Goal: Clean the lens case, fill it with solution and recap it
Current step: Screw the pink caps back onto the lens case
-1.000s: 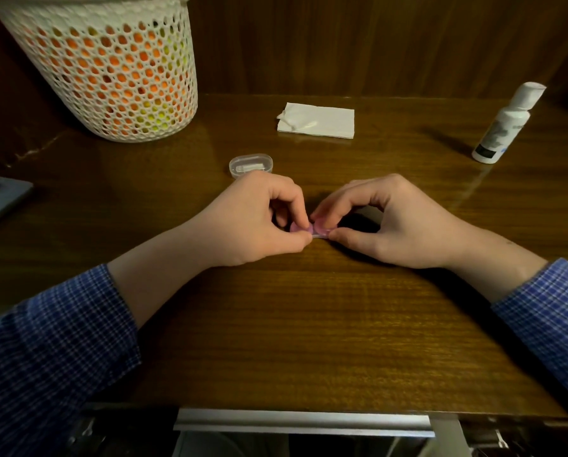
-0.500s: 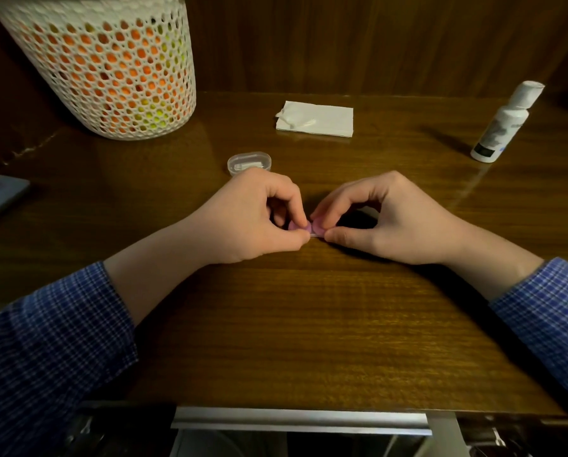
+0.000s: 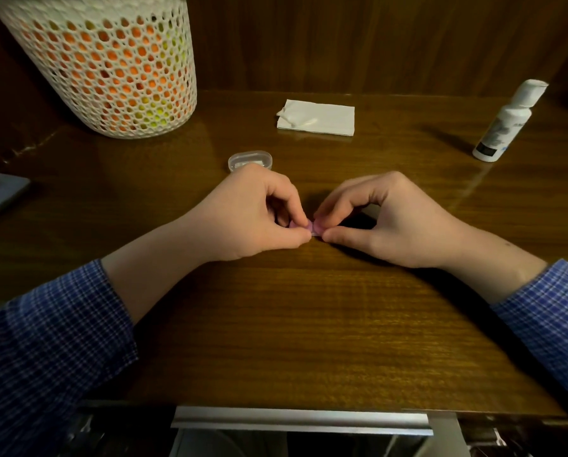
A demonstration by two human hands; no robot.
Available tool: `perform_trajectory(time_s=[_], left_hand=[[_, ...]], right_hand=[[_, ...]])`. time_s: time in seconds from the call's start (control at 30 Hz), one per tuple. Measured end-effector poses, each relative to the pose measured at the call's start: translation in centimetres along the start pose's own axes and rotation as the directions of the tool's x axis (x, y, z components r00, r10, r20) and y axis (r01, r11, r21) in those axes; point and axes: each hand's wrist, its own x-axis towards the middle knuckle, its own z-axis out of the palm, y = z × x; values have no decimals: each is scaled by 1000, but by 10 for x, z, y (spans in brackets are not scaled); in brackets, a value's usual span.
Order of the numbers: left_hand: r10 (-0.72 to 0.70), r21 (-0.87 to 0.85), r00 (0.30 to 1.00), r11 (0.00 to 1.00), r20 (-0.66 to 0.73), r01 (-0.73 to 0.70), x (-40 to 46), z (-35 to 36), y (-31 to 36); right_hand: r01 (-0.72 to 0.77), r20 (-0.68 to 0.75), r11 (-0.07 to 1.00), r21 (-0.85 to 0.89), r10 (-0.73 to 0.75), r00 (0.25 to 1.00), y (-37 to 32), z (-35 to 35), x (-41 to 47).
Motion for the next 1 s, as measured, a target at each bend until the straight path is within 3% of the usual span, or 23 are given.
perform_trajectory(time_s=[0.13,0.3,0.47,0.67,0.9,1.0], left_hand=[[-5,-1,1000,1000,1,5,0,-1,1],[-18,6,1000,1000,5,18,1,-2,1],[-13,20,1000,1000,21,12,0,-4,2],[-25,24,1000,999,13,25,1,-4,2],[-12,82,1000,997,11,11,-2,-5,5],[-25,86,1000,996,9,24,-3,-6,6]], right_hand=[[-1,-50,999,-37,-1,999,-3,4,1],[-5,35,1000,-28,6,999,-6,-4,0],[-54,-72,996,-75,49,996,-8,6,3],[-29,36,999,-44,31,999,-7,-4,1],[-31,-117,989,-147,14,993,-10,11,2],[0,-24,993,-120,-3,1000,-9,3,1]])
